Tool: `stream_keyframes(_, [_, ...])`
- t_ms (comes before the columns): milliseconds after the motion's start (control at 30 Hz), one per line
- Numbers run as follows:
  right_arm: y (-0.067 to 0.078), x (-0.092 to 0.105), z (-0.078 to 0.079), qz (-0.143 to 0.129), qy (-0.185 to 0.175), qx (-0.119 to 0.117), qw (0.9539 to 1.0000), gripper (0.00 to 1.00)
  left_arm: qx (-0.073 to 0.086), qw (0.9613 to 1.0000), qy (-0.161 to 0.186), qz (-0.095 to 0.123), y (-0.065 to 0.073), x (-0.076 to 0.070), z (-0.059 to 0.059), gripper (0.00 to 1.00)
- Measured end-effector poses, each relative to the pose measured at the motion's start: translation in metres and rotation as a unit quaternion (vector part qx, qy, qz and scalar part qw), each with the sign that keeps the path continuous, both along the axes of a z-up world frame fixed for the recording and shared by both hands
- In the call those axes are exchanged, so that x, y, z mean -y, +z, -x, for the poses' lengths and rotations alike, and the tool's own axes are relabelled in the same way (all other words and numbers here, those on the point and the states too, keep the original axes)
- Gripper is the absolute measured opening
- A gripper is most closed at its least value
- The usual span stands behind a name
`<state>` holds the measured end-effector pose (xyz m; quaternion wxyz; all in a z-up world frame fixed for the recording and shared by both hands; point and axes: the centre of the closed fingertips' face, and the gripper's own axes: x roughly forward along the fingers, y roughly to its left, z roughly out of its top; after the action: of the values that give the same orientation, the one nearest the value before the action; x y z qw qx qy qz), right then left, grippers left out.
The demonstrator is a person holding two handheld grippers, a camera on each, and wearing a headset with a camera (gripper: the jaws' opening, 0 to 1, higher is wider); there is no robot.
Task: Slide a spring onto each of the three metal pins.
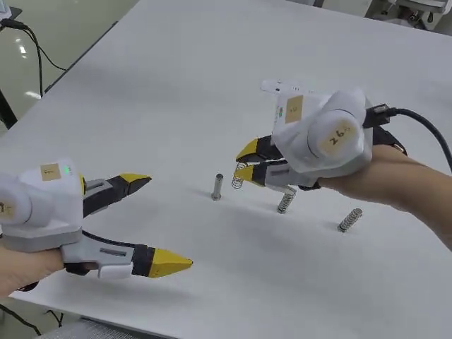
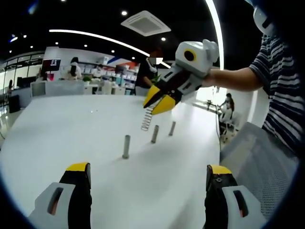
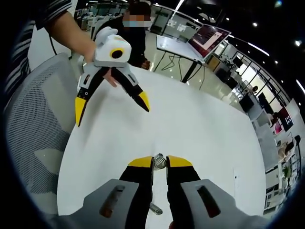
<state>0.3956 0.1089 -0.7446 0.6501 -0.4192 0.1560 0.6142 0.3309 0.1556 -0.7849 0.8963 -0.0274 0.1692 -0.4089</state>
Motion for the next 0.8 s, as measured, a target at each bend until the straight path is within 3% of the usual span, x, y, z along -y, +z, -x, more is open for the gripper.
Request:
stream_keyframes(467, [-0.002,-0.018,-0.015,-0.007,-0.007,-0.006,0.9999,0.07,0.001,1.0000,0.003,-0.001,0.000,-0.003,0.000,0.98])
stream_keyframes(800, [-0.007,-0.021,-0.018,-0.006,-0.015,-0.019,0.9997,0.07,-0.001,1.0000,0.002,-0.003,-0.002,-0.004,0.001,0.98])
